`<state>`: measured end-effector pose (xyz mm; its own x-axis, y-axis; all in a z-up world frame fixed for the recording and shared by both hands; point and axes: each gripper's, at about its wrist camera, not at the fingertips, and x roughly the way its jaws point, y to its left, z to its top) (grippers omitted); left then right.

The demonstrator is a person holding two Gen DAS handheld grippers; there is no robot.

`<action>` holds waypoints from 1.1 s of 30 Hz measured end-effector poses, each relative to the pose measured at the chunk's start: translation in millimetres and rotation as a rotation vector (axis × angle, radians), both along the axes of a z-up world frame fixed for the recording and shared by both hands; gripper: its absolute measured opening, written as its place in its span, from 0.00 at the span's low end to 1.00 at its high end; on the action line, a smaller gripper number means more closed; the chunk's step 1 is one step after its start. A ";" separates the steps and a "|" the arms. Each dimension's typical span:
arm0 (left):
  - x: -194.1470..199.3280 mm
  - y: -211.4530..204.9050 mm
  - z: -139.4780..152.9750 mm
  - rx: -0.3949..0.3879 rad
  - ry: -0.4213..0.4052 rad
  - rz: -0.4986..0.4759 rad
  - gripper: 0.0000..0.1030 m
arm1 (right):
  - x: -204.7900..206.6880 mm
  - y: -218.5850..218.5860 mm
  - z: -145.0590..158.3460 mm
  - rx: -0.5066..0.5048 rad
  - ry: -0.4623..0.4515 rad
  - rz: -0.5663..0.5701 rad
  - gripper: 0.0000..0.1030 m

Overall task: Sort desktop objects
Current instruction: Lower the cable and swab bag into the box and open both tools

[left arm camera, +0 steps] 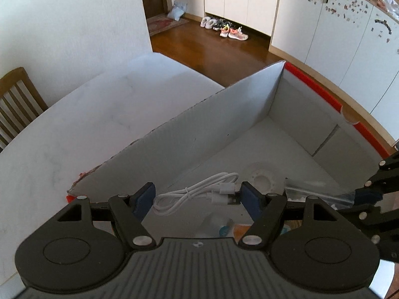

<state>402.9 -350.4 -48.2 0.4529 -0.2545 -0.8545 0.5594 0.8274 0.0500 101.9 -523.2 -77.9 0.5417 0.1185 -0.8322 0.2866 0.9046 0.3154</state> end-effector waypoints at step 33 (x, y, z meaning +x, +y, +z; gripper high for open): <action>21.5 0.0 -31.4 0.065 0.187 0.028 0.76 | 18.0 -28.1 -15.2 0.073 0.034 -0.069 0.19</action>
